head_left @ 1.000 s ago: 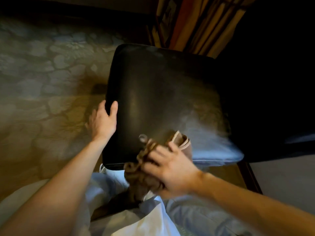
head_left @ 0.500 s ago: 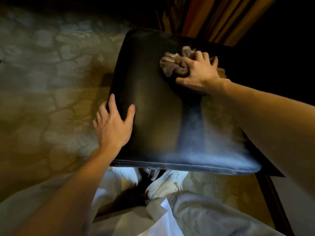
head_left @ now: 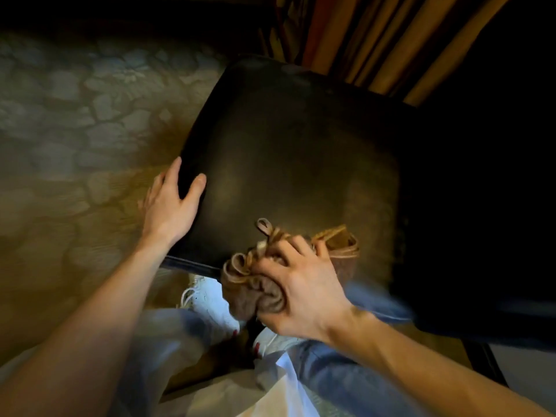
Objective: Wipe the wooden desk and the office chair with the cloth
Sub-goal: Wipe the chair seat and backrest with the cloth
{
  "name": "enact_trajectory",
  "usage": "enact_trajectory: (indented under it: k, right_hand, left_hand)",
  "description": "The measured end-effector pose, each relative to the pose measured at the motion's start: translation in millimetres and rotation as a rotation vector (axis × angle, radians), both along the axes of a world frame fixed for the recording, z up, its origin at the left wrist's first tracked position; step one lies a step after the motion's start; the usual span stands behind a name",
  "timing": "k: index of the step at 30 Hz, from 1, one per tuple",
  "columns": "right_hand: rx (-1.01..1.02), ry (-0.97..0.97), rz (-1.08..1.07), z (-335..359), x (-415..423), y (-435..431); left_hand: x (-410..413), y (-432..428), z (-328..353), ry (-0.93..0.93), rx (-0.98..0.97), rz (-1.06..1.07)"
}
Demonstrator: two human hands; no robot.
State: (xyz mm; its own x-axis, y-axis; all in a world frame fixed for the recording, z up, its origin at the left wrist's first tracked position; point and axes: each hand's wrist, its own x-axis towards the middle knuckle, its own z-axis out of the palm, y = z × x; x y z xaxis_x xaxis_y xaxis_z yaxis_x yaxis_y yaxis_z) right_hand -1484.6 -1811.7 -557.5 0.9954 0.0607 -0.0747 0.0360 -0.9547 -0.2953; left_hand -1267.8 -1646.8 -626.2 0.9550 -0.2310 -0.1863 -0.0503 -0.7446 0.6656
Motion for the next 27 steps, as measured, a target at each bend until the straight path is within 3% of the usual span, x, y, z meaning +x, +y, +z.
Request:
enact_trajectory:
  k: [3,7,12,14,17,20,23,25,27]
  right_hand:
    - [0.006,-0.058,-0.049,17,5,-22]
    - [-0.092,-0.173,-0.451,37,68,-88]
    - [-0.195,0.084,-0.661,14,152,-142]
    - [-0.232,0.107,-0.611,0,147,-126]
    - [-0.226,0.024,-0.372,-7,98,-75]
    - [-0.119,-0.073,-0.179,-7,33,-28]
    - [-0.045,-0.005,0.019,1,-15,-21]
    - [0.001,0.015,0.061,13,-29,-45]
    - [-0.061,-0.046,-0.03,21,-27,-79]
  left_hand:
    - [-9,-1,-1,0.006,-0.033,0.035]
    - [-26,-5,-2,-0.01,-0.015,0.072]
    - [-48,-11,-2,-0.037,0.026,0.107]
    - [-54,-13,-2,-0.051,0.051,0.133]
    - [-63,-14,-2,-0.048,0.073,0.159]
    - [-71,-15,-1,-0.051,0.08,0.172]
    - [-78,-16,0,-0.046,0.065,0.188]
    - [-83,-18,2,-0.035,0.055,0.19]
    - [-86,-17,6,-0.028,0.061,0.19]
